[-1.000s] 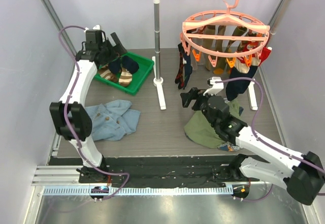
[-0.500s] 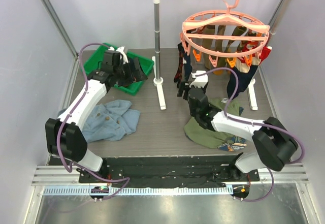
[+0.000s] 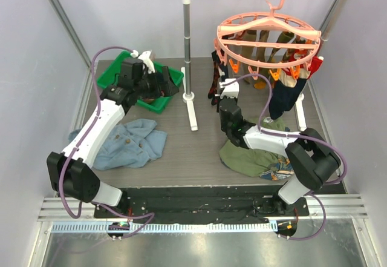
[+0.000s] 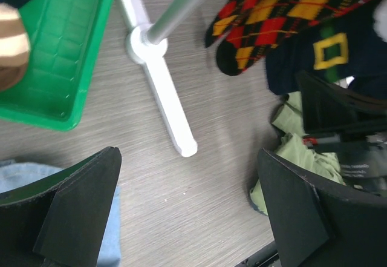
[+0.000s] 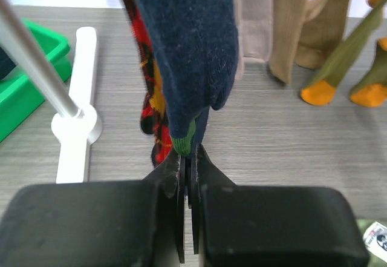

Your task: Remove the socks clipped to the hanger

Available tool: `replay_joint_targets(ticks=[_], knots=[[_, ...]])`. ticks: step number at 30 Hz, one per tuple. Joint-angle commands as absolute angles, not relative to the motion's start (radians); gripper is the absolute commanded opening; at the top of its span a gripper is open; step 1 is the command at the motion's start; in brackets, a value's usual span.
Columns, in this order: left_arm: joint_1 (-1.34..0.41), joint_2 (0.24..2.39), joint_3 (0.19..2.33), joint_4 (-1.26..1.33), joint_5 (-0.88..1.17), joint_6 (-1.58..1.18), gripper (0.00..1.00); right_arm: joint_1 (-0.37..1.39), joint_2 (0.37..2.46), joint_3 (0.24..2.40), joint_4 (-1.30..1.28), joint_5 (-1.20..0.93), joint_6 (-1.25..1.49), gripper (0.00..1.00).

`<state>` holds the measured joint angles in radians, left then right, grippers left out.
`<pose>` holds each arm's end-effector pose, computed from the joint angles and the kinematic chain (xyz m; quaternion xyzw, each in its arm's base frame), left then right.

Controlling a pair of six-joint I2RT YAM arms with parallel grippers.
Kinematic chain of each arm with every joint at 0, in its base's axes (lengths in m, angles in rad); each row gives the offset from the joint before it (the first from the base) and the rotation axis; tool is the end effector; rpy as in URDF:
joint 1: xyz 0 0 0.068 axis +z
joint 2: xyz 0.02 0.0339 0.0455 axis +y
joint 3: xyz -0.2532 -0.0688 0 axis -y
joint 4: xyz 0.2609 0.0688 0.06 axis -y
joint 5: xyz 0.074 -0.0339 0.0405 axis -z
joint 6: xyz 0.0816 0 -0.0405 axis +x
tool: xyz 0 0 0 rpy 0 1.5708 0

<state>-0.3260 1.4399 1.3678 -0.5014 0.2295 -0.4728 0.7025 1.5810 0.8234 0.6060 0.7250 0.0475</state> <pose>0.3544 -0.1394 0.3223 -0.0094 0.8741 -0.2774 0.3986 0.3302 0.2087 0.2106 -0.0094 0.7459 -0.0272 0.6654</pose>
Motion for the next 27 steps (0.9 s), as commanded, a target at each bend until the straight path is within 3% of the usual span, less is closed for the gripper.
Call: replay_joint_targets(ticks=[1,12,19,27], knots=[[-0.386,1.417,1.504,-0.517,0.203,-0.420,1.00,0.704,1.497,0.853,0.606,0.660,0.038,0.01],[-0.571,1.528,1.857,-0.572,0.072,-0.440,0.99,0.713,1.263,0.761,0.459,0.513,0.103,0.01],[-0.663,1.684,2.090,-0.612,0.006,-0.445,0.91,0.727,1.152,0.723,0.413,0.471,0.152,0.01],[-0.713,1.787,2.212,-0.588,-0.035,-0.472,0.85,0.753,1.109,0.729,0.370,0.453,0.184,0.01]])
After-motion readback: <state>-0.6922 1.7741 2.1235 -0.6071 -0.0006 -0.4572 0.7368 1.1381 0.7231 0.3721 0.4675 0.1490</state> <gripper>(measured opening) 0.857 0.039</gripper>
